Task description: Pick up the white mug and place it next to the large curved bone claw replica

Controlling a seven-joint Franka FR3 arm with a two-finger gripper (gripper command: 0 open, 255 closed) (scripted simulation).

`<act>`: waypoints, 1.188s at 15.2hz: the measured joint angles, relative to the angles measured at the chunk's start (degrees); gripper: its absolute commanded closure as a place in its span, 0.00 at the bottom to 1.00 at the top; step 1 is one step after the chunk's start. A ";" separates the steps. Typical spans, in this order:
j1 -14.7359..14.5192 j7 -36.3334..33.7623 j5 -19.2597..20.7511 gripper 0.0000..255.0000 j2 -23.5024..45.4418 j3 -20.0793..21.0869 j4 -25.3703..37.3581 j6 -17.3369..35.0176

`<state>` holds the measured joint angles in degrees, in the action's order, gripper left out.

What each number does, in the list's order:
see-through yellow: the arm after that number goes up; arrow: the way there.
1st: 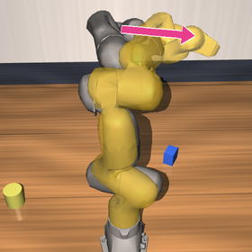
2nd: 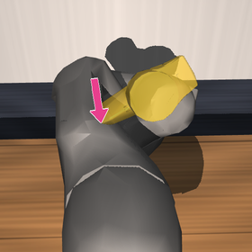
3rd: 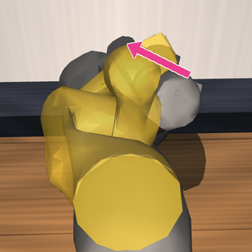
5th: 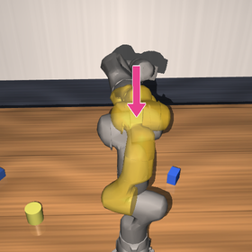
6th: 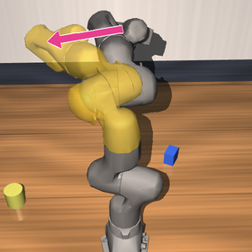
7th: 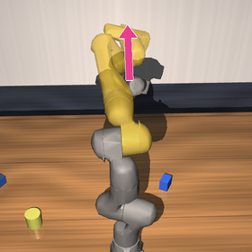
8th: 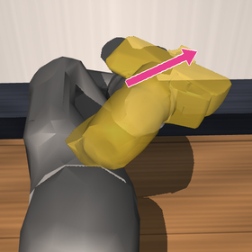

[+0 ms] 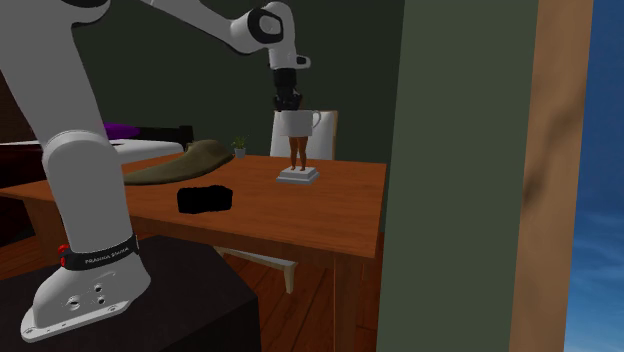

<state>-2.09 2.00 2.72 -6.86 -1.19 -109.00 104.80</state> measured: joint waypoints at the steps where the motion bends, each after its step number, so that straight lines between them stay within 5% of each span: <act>1: -0.69 -1.53 -0.02 1.00 -0.54 0.88 -0.35 -0.23; 11: -6.51 -14.95 -0.79 1.00 -2.82 8.72 -2.74 -0.72; 18: -10.64 -24.86 -0.73 1.00 0.36 14.51 1.68 -2.44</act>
<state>-12.73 -22.86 1.99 -6.50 13.33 -107.32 102.36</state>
